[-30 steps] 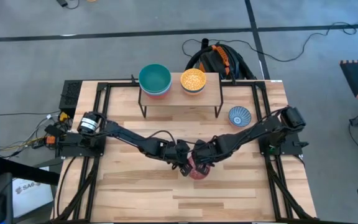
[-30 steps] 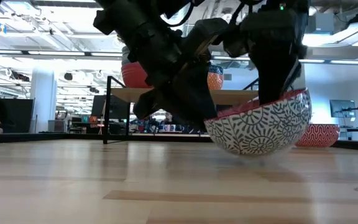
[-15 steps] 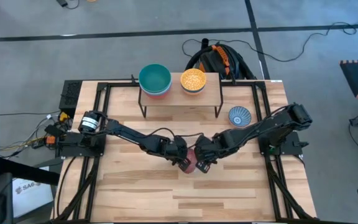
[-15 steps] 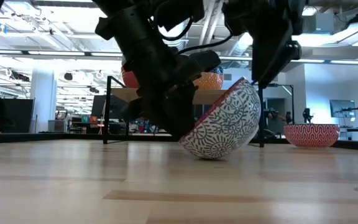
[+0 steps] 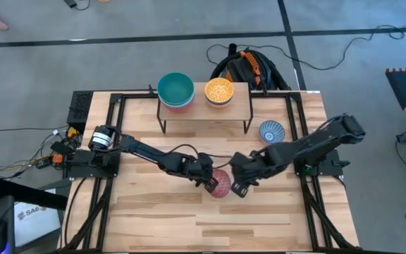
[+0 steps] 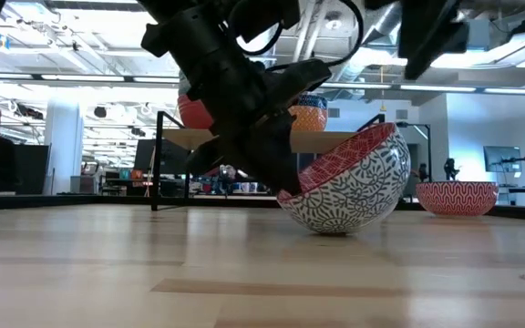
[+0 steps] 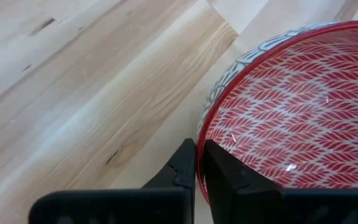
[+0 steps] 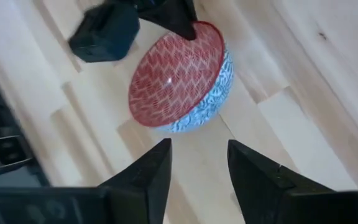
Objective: Place and stack bowls onto a shelf
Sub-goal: Stack the red pattern bowl on top of the yellow pattern bowl on the shelf
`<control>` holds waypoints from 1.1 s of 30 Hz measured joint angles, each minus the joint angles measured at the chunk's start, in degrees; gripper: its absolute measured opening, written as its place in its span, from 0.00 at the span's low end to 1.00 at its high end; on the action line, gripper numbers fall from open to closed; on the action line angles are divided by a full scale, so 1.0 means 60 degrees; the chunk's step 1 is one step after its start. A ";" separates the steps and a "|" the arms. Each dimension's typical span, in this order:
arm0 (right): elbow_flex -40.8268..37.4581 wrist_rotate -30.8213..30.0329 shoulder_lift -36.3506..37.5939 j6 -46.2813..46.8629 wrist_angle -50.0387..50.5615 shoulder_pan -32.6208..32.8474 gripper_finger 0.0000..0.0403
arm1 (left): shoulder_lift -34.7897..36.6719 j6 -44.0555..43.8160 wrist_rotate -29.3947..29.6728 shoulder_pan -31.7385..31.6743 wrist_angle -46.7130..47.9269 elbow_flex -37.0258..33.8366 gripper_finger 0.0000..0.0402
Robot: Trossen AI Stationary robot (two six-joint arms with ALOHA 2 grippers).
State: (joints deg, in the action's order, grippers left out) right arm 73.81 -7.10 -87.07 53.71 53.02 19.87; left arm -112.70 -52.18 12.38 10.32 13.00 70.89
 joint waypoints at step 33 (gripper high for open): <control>-0.0010 -0.1342 0.4113 0.0191 0.0987 -0.1224 0.38 | 0.1369 0.5525 0.1285 -0.4496 0.5701 0.8195 0.00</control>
State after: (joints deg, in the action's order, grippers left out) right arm 73.76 -15.15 -62.39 54.85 58.94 12.53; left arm -104.49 -19.03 20.10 -16.66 47.20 120.06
